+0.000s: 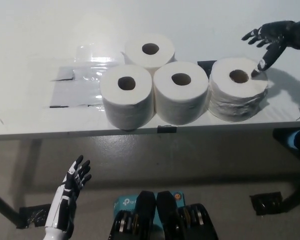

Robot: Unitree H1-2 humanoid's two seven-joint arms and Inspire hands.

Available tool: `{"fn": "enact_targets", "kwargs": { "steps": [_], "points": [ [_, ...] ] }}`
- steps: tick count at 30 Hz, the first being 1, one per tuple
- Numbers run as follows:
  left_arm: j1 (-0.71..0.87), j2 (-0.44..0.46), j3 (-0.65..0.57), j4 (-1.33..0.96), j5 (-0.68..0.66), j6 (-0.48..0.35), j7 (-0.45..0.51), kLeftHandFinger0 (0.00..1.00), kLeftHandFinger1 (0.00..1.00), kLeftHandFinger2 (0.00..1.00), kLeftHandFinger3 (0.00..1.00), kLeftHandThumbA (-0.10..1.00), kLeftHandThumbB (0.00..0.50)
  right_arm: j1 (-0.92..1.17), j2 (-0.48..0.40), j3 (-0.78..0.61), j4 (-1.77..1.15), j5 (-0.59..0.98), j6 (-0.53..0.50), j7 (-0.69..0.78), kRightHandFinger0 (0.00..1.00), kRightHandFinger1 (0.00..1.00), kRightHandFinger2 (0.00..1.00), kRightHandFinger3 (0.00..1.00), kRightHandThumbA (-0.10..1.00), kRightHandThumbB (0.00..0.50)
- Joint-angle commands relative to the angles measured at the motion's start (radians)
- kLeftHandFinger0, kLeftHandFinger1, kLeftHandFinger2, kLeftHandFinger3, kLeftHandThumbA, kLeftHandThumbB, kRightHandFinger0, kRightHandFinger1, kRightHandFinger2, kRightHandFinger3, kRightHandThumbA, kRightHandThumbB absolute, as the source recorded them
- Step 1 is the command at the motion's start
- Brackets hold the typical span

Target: A few rolls of toilet paper are kept infront of the robot and the robot uses its right hand to lift one of the rolls and and places it on top of the other rolls to stack it.

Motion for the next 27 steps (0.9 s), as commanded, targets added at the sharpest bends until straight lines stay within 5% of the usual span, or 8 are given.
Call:
{"fn": "enact_targets", "kwargs": {
  "steps": [1,4,9,10,12,19,25,27],
  "points": [
    [-0.003,0.023,-0.011,-0.032,0.029,-0.029,-0.014,1.00,1.00,1.00,1.00,1.00,0.100,-0.219,-0.022,0.010,0.066,-0.058,-0.051,0.203,1.00,1.00,1.00,1.00,0.82,0.315],
    [-0.004,0.021,-0.012,-0.028,0.040,-0.029,-0.008,1.00,1.00,1.00,1.00,1.00,0.097,-0.220,-0.017,0.001,0.059,-0.060,-0.031,0.200,1.00,1.00,1.00,1.00,0.84,0.264],
    [0.000,0.021,-0.015,-0.027,0.046,-0.029,-0.006,1.00,1.00,1.00,1.00,1.00,0.106,-0.216,0.000,-0.016,0.081,-0.061,-0.076,0.207,1.00,1.00,1.00,1.00,0.88,0.257],
    [0.000,0.021,-0.015,-0.031,0.047,-0.026,-0.007,1.00,1.00,1.00,1.00,1.00,0.105,-0.211,0.005,-0.028,0.082,-0.058,-0.075,0.199,1.00,1.00,1.00,1.00,0.86,0.314],
    [-0.001,0.023,-0.015,-0.032,0.047,-0.031,-0.009,1.00,1.00,1.00,1.00,1.00,0.099,-0.211,0.013,-0.037,0.088,-0.066,-0.067,0.189,1.00,1.00,1.00,1.00,0.87,0.347],
    [-0.003,0.024,-0.015,-0.032,0.045,-0.041,-0.011,1.00,1.00,1.00,1.00,1.00,0.089,-0.214,0.036,-0.075,0.110,-0.077,-0.060,0.183,1.00,1.00,1.00,1.00,0.86,0.322],
    [0.003,0.025,-0.017,-0.037,0.045,-0.030,-0.012,1.00,1.00,1.00,1.00,1.00,0.099,-0.210,0.068,-0.064,0.142,-0.113,-0.041,0.173,1.00,1.00,1.00,1.00,0.84,0.336],
    [0.004,0.024,-0.014,-0.037,0.038,-0.033,-0.011,1.00,1.00,1.00,1.00,1.00,0.098,-0.212,0.084,-0.043,0.163,-0.140,-0.058,0.174,1.00,1.00,1.00,1.00,0.91,0.361]
  ]
}}
